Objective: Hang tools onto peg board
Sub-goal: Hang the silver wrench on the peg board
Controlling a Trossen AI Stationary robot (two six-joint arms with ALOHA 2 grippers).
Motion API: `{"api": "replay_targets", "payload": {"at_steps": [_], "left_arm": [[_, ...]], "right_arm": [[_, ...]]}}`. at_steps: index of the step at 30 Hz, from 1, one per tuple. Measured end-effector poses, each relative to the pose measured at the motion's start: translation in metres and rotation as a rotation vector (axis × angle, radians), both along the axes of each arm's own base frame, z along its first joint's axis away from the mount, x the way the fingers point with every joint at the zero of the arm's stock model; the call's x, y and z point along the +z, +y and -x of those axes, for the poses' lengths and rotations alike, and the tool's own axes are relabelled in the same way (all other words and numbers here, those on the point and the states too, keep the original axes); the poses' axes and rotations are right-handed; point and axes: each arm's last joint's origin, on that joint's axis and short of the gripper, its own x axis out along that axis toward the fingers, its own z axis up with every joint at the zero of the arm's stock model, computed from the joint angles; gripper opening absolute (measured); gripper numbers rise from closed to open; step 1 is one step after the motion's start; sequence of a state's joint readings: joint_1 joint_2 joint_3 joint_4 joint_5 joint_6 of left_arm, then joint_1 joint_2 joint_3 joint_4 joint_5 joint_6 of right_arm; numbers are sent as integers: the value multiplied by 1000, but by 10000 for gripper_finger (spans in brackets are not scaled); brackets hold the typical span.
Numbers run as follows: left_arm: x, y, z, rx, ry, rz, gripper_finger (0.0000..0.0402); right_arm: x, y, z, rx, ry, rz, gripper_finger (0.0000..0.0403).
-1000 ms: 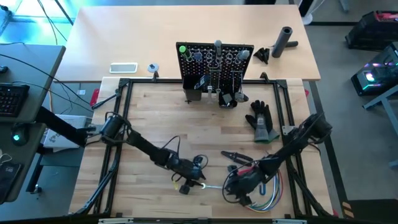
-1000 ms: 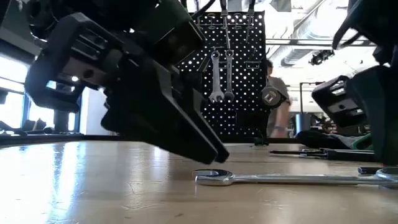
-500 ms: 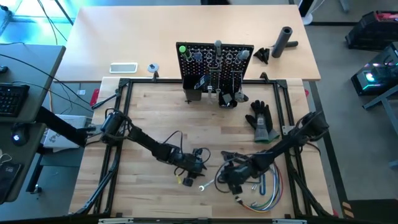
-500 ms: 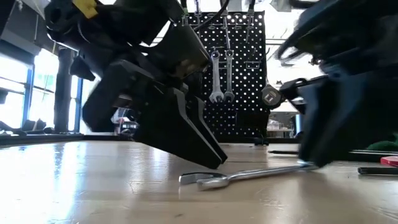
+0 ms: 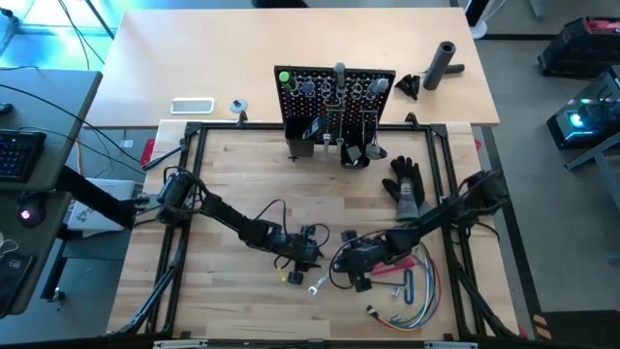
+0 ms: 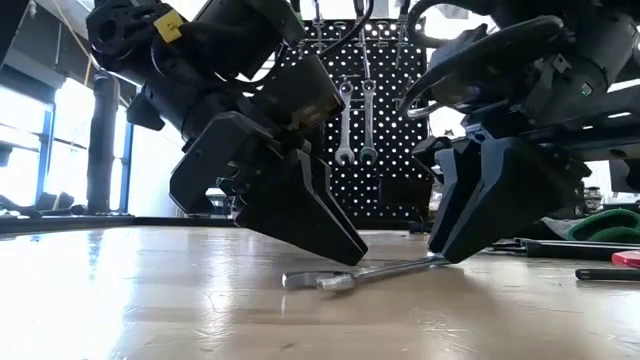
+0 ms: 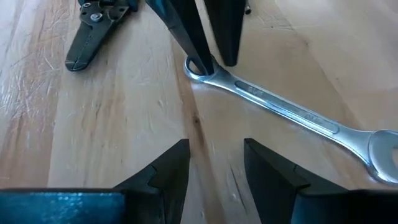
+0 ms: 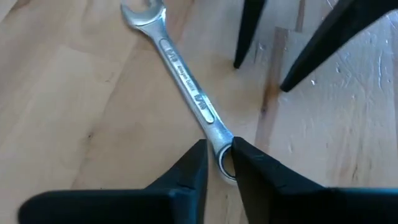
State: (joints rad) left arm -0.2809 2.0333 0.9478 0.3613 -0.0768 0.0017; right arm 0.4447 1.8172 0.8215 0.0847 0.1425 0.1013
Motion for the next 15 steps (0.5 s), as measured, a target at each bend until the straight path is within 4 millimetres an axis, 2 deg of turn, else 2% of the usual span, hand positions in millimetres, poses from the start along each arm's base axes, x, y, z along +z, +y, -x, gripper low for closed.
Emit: {"api": "replay_targets", "payload": {"at_steps": [8, 11, 15], "left_arm": [[8, 5, 2, 26, 17, -22, 145], [12, 9, 4, 35, 34, -30, 145], [17, 13, 5, 41, 41, -40, 145]], "right_arm": [[1, 0, -1, 5, -23, 26, 157], [2, 2, -3, 50, -52, 18, 170], [5, 2, -7, 86, -98, 42, 168]]}}
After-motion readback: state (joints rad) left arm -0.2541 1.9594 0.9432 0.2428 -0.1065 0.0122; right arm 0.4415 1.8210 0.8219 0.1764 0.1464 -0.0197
